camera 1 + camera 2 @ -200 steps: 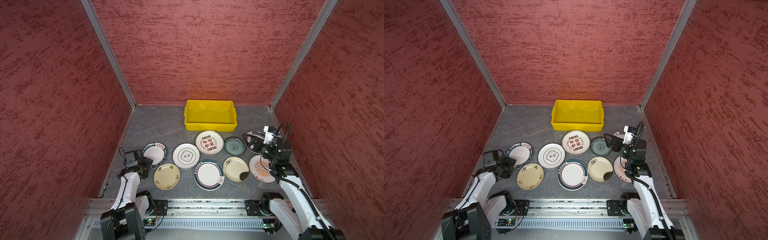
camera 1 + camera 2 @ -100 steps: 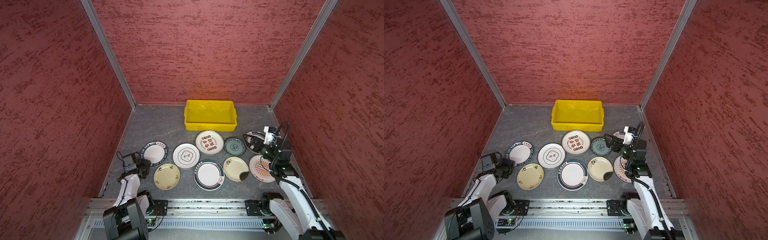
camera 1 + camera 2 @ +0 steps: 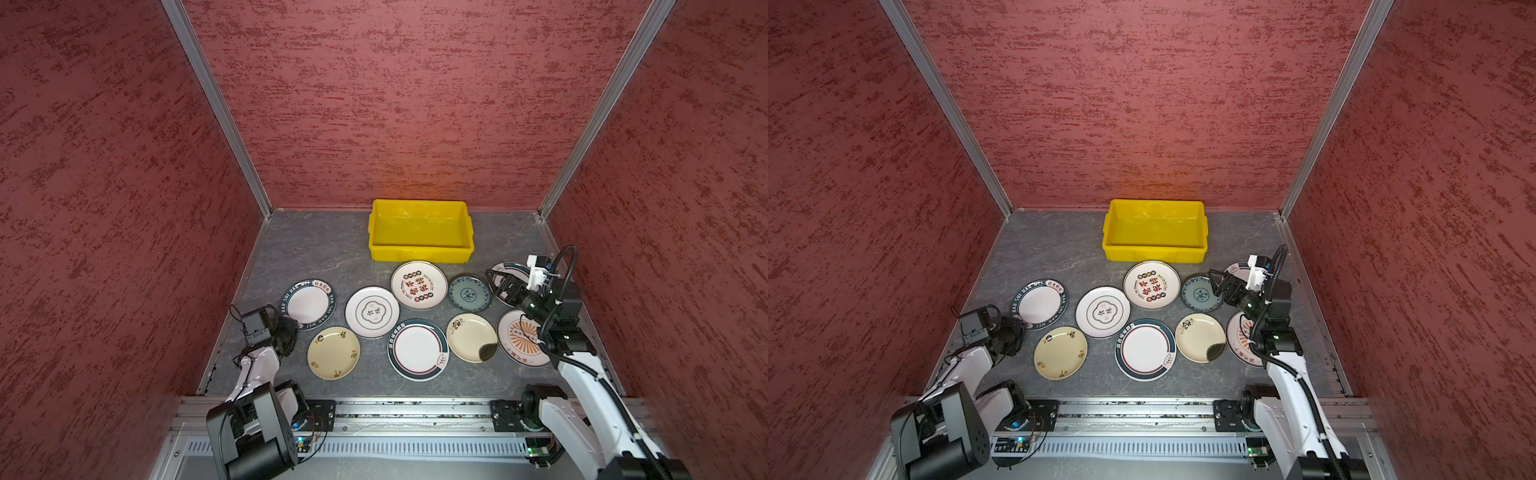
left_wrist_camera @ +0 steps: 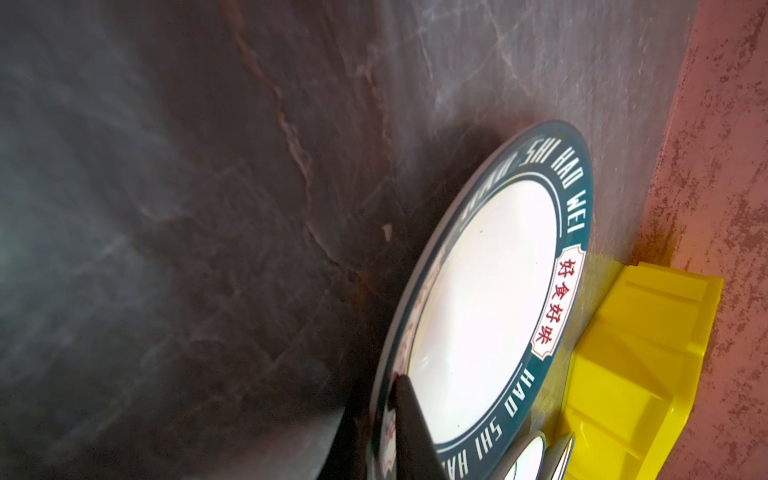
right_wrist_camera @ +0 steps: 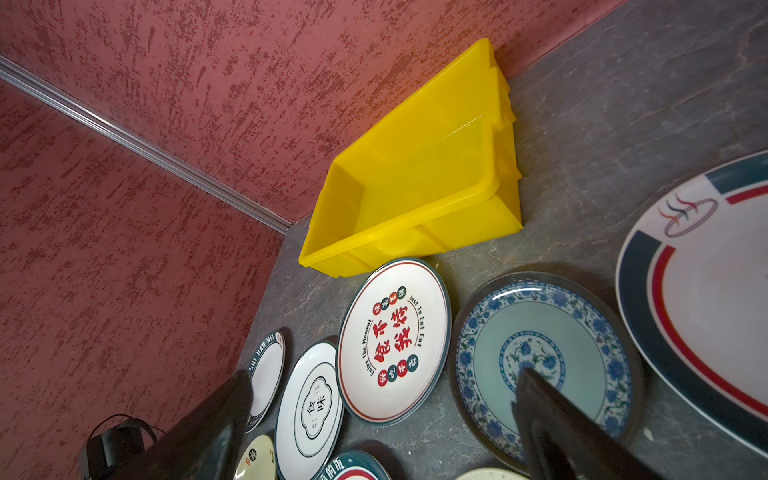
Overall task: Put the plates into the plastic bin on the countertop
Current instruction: 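Lift the green-rimmed plate upright with the left gripper toward the yellow bin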
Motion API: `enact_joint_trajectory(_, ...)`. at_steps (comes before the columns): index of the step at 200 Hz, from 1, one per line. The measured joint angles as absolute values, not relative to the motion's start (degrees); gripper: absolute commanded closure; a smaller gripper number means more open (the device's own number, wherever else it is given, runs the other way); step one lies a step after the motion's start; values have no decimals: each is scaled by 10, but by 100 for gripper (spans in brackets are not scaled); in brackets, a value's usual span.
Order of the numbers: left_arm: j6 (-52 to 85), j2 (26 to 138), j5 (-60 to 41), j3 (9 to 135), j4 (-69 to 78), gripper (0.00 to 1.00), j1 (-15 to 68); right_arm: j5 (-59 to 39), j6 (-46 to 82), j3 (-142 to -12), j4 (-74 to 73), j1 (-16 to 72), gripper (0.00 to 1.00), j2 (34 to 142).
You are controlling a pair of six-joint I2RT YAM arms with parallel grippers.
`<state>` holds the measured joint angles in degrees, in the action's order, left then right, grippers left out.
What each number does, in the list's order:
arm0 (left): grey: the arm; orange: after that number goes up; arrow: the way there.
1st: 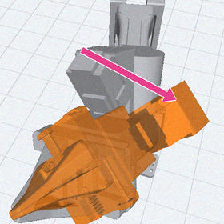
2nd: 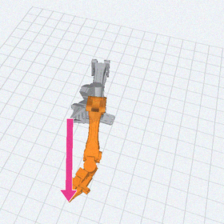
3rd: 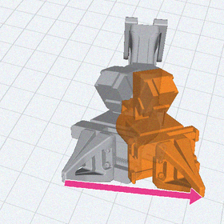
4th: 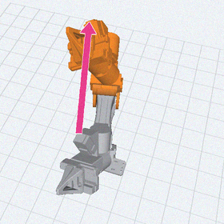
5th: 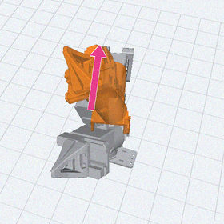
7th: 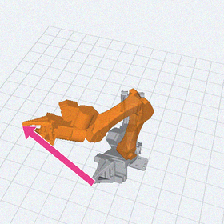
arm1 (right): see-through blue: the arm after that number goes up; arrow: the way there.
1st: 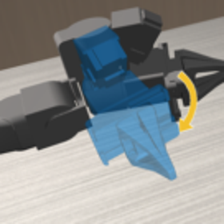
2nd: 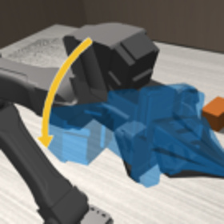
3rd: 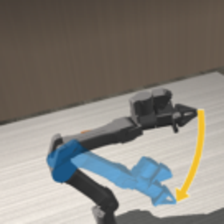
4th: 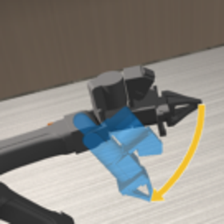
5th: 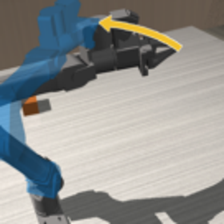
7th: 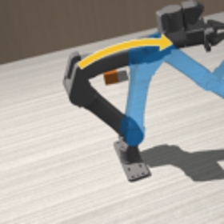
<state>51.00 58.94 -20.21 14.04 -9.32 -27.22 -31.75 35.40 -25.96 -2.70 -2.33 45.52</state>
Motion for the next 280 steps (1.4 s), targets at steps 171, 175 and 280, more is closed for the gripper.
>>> enact_joint_trajectory(171,558,411,-200,175,-228,100,-214,-323,403,-240,-39,-23,1,495)
enact_joint_trajectory(175,558,411,-199,182,-231,100,-210,-323,403,-240,-38,-23,1,495)
enact_joint_trajectory(280,582,465,-116,371,-253,100,9,-291,385,-239,33,-23,1,461)
